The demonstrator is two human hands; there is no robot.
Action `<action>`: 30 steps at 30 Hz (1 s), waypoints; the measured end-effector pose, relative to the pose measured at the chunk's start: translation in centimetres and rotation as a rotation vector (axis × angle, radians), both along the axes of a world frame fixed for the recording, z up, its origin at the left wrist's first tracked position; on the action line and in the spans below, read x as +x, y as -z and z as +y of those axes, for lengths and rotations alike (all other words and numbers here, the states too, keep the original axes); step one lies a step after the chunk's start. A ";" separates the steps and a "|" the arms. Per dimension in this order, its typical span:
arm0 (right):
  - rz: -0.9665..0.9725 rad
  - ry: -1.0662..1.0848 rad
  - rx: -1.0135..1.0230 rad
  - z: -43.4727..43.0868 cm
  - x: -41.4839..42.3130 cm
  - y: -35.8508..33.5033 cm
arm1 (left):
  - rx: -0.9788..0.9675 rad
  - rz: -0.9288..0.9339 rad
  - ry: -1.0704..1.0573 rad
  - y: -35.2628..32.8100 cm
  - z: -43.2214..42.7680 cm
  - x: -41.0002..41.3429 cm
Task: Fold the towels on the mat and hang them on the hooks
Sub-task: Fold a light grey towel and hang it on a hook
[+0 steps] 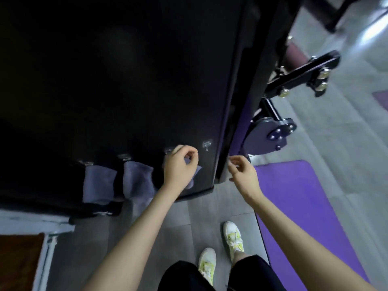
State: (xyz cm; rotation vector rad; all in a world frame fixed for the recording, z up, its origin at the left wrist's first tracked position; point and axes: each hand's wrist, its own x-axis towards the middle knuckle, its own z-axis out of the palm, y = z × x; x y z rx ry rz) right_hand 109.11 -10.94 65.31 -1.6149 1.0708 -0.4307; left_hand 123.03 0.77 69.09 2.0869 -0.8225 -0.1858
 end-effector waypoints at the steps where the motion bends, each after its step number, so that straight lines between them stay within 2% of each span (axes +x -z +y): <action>1: -0.002 0.029 0.000 0.0 -1.2 -0.5 | 0.010 0.007 0.048 -0.7 -0.4 -0.6; 8: 0.013 0.314 0.008 -0.8 -12.1 -1.6 | 0.127 -0.011 0.423 -2.8 -6.4 -5.4; 13: 0.064 0.647 0.002 -0.6 -22.8 -1.3 | 0.175 -0.045 0.722 -3.7 -13.0 -12.8; 23: 0.156 1.344 0.071 5.2 -43.4 1.6 | 0.210 -0.113 1.372 -2.3 -23.2 -35.7; 30: 0.171 1.714 0.119 8.8 -55.0 3.1 | 0.221 -0.209 1.687 -1.4 -26.5 -52.7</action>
